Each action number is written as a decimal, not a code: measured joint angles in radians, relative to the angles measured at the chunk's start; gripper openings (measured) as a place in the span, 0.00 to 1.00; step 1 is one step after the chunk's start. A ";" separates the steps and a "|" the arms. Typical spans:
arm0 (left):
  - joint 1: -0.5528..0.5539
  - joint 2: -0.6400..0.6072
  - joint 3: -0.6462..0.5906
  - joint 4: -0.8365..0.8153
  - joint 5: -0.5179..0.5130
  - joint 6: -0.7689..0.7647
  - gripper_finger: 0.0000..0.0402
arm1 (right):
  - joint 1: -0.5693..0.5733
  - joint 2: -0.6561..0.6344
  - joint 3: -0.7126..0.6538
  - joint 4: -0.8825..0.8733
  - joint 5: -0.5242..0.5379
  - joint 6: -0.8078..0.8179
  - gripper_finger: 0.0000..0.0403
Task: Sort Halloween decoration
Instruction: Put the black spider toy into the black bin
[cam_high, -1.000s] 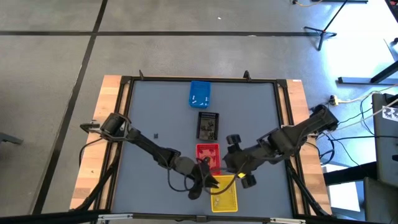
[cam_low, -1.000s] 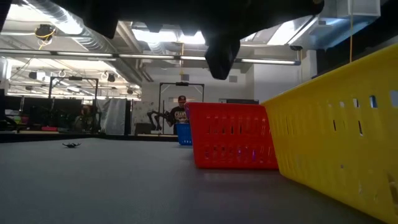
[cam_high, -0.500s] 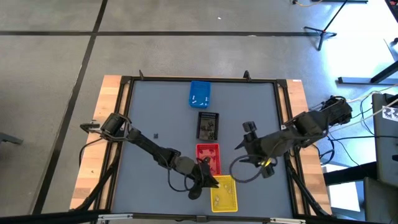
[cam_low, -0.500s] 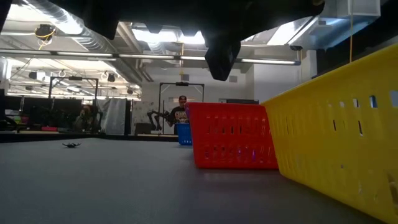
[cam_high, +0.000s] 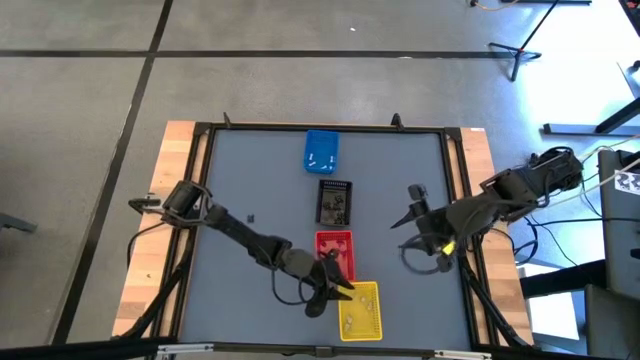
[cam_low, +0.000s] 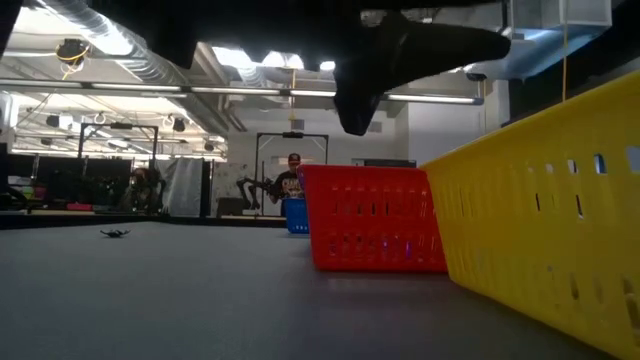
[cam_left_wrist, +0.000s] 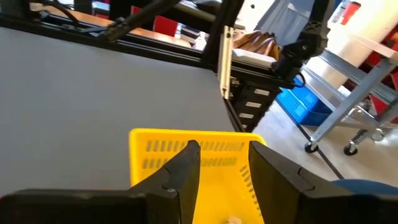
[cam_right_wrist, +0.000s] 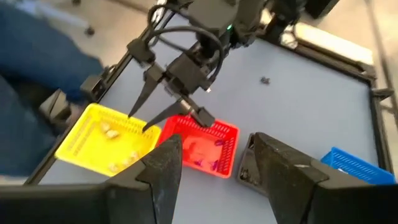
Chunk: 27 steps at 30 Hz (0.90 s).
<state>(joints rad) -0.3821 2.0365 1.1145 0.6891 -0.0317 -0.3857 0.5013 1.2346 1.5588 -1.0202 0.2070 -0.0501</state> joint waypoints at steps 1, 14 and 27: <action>0.006 -0.001 0.000 0.000 0.000 0.003 0.32 | -0.009 -0.034 -0.051 0.043 0.001 -0.008 0.49; 0.192 -0.236 0.000 -0.260 -0.010 0.296 0.31 | -0.326 -0.563 -0.818 0.624 -0.182 0.011 0.49; 0.414 -0.713 0.000 -0.987 -0.142 0.313 0.31 | -0.504 -1.049 -1.227 0.726 -0.304 0.095 0.49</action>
<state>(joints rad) 0.0322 1.3238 1.1145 -0.2974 -0.1737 -0.0726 -0.0032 0.1855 0.3317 -0.2946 -0.0973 0.0445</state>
